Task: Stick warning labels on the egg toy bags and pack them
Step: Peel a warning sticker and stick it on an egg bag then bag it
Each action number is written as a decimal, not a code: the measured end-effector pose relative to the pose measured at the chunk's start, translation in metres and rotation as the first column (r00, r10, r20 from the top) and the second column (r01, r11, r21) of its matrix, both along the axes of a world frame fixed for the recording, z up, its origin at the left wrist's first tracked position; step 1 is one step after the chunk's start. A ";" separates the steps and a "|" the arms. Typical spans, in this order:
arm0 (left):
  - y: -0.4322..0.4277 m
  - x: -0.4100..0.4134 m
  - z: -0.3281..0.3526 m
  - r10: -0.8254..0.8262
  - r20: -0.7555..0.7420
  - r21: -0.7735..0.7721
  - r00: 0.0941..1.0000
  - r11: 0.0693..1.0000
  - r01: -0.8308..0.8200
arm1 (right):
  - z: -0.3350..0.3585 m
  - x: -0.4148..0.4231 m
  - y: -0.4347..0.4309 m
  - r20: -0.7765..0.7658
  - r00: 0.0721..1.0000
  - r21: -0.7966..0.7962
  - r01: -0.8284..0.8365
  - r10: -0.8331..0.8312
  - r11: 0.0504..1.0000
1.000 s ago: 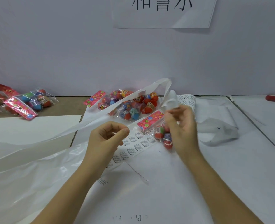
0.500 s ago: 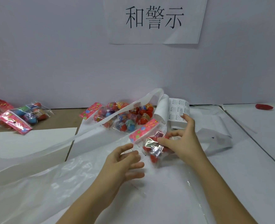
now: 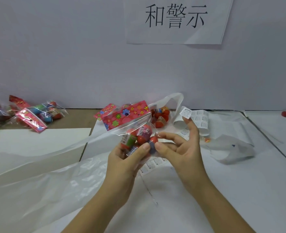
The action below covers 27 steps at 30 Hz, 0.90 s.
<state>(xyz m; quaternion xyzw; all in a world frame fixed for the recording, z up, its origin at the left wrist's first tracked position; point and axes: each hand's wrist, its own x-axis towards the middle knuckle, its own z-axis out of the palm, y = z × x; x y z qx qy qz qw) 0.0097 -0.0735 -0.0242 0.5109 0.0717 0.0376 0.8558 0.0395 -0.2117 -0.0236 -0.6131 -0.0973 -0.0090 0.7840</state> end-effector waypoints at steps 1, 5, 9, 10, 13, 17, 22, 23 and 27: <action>0.001 0.001 0.001 -0.007 -0.003 0.000 1.000 1.000 0.007 | 0.001 0.001 -0.002 -0.020 1.000 0.028 -0.014 0.015 1.000; 0.006 0.002 0.003 -0.059 -0.023 0.003 0.998 0.998 0.059 | 0.003 0.006 -0.008 -0.098 0.992 0.118 -0.068 0.080 0.991; 0.010 0.004 0.004 -0.092 -0.017 -0.017 0.996 0.996 0.092 | 0.005 0.007 -0.009 -0.114 0.986 0.129 -0.108 0.123 0.986; 0.010 0.004 0.005 -0.094 -0.017 -0.020 0.995 0.995 0.093 | 0.005 0.007 -0.010 -0.116 0.985 0.133 -0.113 0.128 0.985; 0.012 0.005 0.005 -0.086 -0.026 -0.016 0.996 0.996 0.085 | 0.007 0.007 -0.012 -0.119 0.986 0.156 -0.100 0.119 0.983; 0.014 0.005 0.006 -0.060 -0.043 0.002 0.997 0.998 0.060 | 0.011 0.007 -0.012 -0.119 0.988 0.153 -0.080 0.099 0.985; 0.015 0.006 0.005 -0.074 -0.041 0.006 0.996 0.997 0.074 | 0.014 0.006 -0.012 -0.140 0.984 0.160 -0.087 0.110 0.983; 0.015 0.007 0.005 -0.075 -0.043 0.008 0.996 0.997 0.076 | 0.014 0.006 -0.012 -0.145 0.983 0.162 -0.092 0.116 0.983; 0.014 0.006 0.005 -0.075 -0.056 0.037 0.996 0.996 0.077 | 0.013 0.004 -0.011 -0.122 0.988 0.114 -0.077 0.090 0.991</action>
